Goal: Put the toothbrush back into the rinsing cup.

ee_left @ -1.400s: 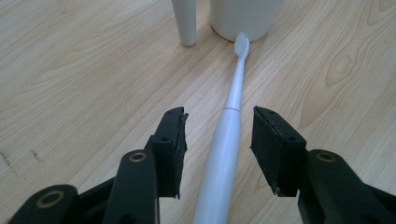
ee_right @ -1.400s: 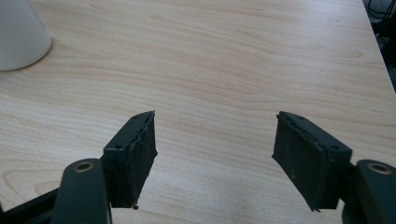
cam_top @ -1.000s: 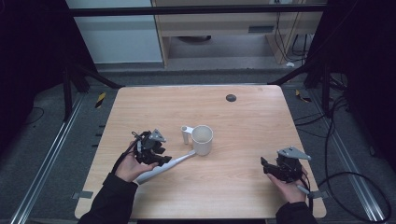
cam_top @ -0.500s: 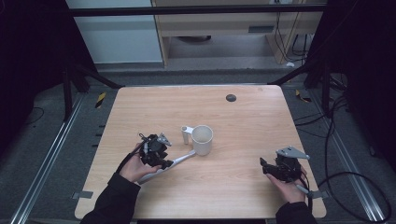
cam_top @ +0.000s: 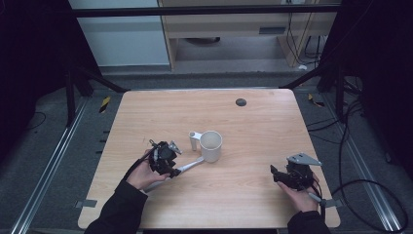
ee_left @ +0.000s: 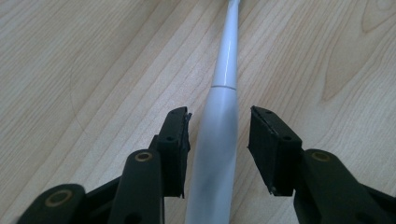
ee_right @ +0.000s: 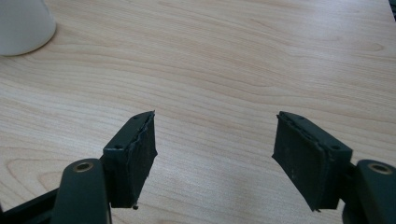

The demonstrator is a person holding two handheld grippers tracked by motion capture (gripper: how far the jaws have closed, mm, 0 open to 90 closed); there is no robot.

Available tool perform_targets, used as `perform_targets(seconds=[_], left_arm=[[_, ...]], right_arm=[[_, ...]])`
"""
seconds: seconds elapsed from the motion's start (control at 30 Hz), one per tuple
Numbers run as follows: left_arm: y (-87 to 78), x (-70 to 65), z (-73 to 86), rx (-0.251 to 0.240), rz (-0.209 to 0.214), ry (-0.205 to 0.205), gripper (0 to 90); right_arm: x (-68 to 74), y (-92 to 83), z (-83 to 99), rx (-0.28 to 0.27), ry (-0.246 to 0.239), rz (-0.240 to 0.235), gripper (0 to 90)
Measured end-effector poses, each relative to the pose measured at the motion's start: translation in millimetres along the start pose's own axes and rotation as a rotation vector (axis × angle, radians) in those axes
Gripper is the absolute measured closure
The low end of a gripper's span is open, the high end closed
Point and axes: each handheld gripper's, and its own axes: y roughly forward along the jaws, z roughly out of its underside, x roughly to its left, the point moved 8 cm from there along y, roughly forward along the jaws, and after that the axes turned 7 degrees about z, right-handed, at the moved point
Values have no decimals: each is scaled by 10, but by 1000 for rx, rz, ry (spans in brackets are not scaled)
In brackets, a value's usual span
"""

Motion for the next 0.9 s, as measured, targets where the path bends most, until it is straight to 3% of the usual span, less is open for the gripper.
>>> perform_targets(seconds=[0.43,0.9], left_arm=[[101,3,6,56,14,39,596],[178,25,23,90,21,49,637]], right_arm=[[2,21,9,8,-4,-2,299],[3,27,11,13,-4,-5,301]])
